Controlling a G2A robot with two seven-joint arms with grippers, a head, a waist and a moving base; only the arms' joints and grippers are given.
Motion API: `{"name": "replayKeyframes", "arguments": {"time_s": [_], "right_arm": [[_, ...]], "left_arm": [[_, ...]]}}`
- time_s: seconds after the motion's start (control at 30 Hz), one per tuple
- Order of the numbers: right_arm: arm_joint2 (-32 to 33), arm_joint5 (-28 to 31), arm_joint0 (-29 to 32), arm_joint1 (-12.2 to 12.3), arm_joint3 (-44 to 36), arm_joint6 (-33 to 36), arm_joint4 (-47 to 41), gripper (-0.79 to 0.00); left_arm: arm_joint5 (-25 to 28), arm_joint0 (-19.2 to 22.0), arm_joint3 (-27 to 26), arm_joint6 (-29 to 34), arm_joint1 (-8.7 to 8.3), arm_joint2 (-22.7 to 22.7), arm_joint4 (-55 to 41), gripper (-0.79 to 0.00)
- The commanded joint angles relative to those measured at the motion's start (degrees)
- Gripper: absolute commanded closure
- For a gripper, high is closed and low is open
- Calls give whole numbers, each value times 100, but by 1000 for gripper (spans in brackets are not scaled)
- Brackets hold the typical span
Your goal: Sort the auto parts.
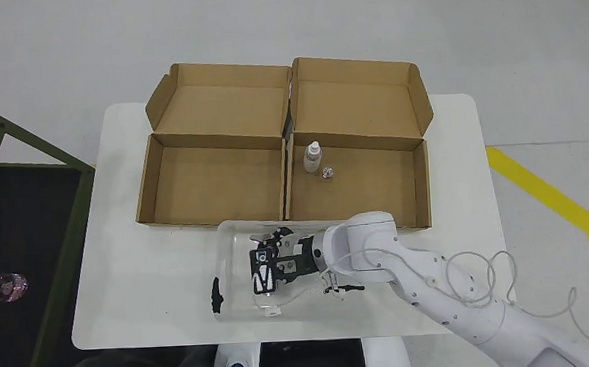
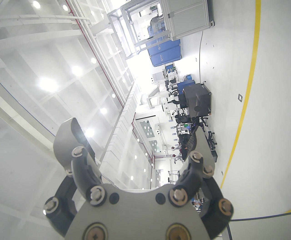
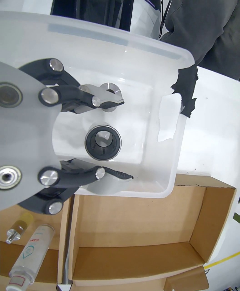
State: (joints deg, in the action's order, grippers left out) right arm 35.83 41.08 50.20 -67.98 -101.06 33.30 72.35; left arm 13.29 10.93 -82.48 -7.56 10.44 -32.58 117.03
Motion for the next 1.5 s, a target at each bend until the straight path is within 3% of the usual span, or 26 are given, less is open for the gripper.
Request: {"name": "replayKeyframes", "arguments": {"time_s": [0.0, 0.63, 1.07, 1.17, 1.33, 1.47], "right_arm": [[-19, -44, -8, -15, 47, 24, 72, -505], [-157, -153, 0, -154, 485, 42, 354, -468], [-266, -119, -95, -289, 791, -55, 391, -489], [-282, -106, -116, -319, 846, -70, 389, -437], [-277, -39, -132, -352, 893, -114, 340, -274], [-244, 41, -130, -366, 884, -164, 273, -99]], "left_arm": [[0, 0, 0, 0, 0, 0, 0, -785], [0, 0, 0, 0, 0, 0, 0, -785], [0, 0, 0, 0, 0, 0, 0, -785], [0, 0, 0, 0, 0, 0, 0, -785], [0, 0, 0, 0, 0, 0, 0, -785], [0, 0, 0, 0, 0, 0, 0, -785]]}}
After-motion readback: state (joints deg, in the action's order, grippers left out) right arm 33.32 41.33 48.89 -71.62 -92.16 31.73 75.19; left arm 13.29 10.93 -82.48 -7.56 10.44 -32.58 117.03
